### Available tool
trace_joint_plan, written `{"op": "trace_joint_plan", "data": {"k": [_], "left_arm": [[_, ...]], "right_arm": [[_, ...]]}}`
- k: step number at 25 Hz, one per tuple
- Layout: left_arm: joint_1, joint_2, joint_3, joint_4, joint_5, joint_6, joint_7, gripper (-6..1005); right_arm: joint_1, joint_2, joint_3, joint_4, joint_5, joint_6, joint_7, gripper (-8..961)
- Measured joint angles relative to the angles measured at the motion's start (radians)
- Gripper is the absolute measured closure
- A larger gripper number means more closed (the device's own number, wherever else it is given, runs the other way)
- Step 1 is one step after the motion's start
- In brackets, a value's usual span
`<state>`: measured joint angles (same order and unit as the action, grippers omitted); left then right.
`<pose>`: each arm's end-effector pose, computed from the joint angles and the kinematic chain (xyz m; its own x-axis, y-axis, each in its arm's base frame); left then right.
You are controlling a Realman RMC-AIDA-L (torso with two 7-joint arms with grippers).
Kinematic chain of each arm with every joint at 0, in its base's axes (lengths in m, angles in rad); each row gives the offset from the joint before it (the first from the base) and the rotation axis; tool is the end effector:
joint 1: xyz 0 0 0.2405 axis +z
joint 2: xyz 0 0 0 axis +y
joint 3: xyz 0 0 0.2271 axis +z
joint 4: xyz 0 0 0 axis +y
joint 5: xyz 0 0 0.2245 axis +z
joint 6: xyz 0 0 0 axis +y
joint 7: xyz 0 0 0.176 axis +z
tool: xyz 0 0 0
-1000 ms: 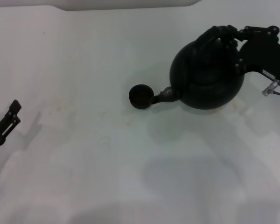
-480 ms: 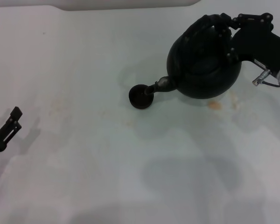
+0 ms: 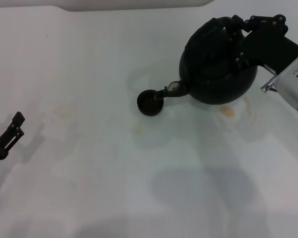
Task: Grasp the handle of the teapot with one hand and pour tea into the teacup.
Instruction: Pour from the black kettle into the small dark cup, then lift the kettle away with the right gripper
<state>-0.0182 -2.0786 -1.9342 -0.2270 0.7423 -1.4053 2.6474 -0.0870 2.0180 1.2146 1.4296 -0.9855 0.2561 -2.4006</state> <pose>-0.3633 0.2182 -0.0154 0.6729 0.1051 0.7323 0.7139 -0.3516 -0.6055 0.1887 0.3415 -0.0266 0.9676 0.0407 -0.2493 -0.1946 -0.5092 -0.8384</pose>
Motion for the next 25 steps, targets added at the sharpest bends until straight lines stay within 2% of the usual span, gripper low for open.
{"op": "trace_joint_plan", "data": {"k": [25], "left_arm": [[-0.006,0.001,0.000,-0.001,0.000,0.006,0.000,151]], "right_arm": [[0.002,0.000,-0.109,0.102,-0.002,-0.243,-0.043,841]]}}
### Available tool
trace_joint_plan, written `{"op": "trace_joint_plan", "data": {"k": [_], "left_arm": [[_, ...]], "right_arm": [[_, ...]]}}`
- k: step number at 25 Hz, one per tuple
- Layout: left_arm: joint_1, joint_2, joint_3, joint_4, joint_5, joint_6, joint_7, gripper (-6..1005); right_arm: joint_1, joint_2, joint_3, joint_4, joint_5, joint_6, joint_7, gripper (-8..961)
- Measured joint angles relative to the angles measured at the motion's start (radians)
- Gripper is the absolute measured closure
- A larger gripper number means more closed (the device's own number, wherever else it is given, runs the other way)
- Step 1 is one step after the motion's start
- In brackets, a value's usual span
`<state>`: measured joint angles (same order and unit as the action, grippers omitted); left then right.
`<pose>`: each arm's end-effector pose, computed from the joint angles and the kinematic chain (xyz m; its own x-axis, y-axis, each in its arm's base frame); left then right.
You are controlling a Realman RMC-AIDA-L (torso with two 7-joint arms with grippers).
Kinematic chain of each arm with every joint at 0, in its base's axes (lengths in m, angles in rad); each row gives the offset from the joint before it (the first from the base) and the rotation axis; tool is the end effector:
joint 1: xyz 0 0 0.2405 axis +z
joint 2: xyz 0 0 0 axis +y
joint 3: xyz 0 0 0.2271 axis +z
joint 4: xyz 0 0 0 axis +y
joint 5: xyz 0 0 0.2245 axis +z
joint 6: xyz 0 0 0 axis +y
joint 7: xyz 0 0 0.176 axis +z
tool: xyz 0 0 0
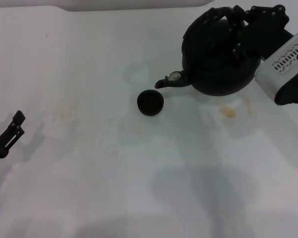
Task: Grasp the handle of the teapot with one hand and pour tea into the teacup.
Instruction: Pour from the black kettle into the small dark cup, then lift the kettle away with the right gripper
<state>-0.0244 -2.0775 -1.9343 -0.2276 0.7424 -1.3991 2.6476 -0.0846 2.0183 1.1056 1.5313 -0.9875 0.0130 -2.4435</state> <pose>-0.3631 0.2206 -0.0153 0.6757 0.1053 0.7296 0.7112 -0.3535 -0.6077 0.1691 0.3438 -0.0275 0.9847 0.0199 -0.1734 -0.1474 -0.4366 -0.8875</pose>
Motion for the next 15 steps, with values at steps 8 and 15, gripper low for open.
{"op": "trace_joint_plan", "data": {"k": [8,15], "left_arm": [[-0.002,0.001,0.000,-0.003,0.000,0.002,0.000,152],[-0.003,0.001,0.000,-0.004,0.000,0.005,0.000,153]], "right_arm": [[0.006,-0.001,-0.062,0.023,-0.002,-0.107,-0.066,842],[0.007,-0.001,-0.087,0.037,-0.004,-0.151,-0.087,842]]}}
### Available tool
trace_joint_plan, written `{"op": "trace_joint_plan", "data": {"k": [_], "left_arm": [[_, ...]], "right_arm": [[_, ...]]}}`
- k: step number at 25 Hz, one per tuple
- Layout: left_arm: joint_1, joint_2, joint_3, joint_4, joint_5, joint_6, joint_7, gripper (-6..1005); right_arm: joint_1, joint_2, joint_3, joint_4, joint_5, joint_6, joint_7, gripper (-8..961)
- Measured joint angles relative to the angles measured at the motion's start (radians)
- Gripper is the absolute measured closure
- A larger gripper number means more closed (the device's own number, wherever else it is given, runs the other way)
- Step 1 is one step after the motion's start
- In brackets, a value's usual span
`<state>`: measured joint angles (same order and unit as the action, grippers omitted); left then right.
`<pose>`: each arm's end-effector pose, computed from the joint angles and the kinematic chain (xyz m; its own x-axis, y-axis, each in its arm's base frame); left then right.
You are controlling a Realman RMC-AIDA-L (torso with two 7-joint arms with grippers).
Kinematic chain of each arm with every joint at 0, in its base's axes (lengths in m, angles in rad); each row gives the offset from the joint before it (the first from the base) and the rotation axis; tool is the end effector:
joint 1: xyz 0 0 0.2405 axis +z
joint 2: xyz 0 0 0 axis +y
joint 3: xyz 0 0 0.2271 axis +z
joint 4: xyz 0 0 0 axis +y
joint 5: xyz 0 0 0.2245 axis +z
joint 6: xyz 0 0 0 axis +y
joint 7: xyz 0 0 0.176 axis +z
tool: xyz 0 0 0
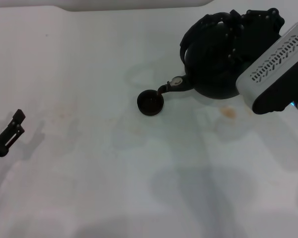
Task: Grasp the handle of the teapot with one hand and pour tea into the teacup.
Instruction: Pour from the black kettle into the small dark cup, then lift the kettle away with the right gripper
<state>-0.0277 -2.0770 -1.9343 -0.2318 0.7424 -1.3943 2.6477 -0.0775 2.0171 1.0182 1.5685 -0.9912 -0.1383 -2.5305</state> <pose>-0.3628 0.2228 -0.0148 0.6787 0.1032 0.7271 0.7080 -0.3550 -0.6105 0.1615 0.3386 -0.0369 0.9978 0.0162 -0.0646 -0.0520 -0.4157 -0.9080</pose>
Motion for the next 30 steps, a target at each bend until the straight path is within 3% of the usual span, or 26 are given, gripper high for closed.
{"op": "trace_joint_plan", "data": {"k": [6,30], "left_arm": [[-0.009,0.000,0.000,-0.001,0.000,0.000,0.000,152],[-0.014,0.000,0.000,0.003,0.000,0.006,0.000,151]], "right_arm": [[-0.001,0.000,-0.042,0.025,-0.043,-0.068,-0.011,842],[0.001,0.000,-0.051,0.030,-0.050,-0.091,-0.009,846]]}}
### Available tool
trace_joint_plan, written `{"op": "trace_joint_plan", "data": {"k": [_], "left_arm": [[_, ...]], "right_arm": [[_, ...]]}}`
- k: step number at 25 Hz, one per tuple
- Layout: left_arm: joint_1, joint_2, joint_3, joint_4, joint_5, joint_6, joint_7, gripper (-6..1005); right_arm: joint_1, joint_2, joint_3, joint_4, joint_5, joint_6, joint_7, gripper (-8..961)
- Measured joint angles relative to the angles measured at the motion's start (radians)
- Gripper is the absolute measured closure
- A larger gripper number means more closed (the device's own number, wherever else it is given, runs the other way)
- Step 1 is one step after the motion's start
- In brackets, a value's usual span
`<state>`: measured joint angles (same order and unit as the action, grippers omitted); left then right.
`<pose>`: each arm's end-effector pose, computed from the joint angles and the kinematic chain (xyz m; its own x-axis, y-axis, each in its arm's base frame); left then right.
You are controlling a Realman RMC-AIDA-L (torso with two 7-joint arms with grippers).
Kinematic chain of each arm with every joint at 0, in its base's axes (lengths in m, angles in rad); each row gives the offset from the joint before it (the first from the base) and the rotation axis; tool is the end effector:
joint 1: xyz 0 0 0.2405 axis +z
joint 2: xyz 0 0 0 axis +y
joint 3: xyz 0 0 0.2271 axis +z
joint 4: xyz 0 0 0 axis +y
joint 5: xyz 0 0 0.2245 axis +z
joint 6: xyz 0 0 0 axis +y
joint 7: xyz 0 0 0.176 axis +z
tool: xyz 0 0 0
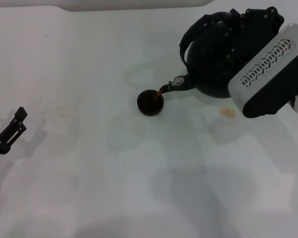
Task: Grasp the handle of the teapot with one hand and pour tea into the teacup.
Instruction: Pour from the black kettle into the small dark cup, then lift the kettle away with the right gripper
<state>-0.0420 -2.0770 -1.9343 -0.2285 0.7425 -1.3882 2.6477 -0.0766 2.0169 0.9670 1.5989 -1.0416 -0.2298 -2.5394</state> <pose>-0.3610 0.2273 -0.0157 0.6802 0.1015 0.7260 0.7051 -0.3615 -0.6101 0.1544 0.3350 -0.0387 0.9998 0.0207 -0.0026 0.0057 -0.3919 -0.9200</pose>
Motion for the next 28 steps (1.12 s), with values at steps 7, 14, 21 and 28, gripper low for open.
{"op": "trace_joint_plan", "data": {"k": [7,14,21,28], "left_arm": [[-0.005,0.000,0.000,0.001,0.000,0.000,0.000,152],[-0.008,0.000,0.000,0.001,0.000,0.005,0.000,152],[-0.009,0.000,0.000,0.001,0.000,0.010,0.000,152],[-0.010,0.001,0.000,0.001,0.000,0.011,0.000,152]], "right_arm": [[0.000,0.000,0.003,-0.003,0.000,0.003,0.001,845],[0.000,0.000,0.004,-0.004,0.000,0.003,-0.003,846],[0.001,0.000,0.004,-0.004,0.000,0.003,-0.002,845],[0.002,0.000,0.004,-0.004,0.000,0.003,0.001,845]]}}
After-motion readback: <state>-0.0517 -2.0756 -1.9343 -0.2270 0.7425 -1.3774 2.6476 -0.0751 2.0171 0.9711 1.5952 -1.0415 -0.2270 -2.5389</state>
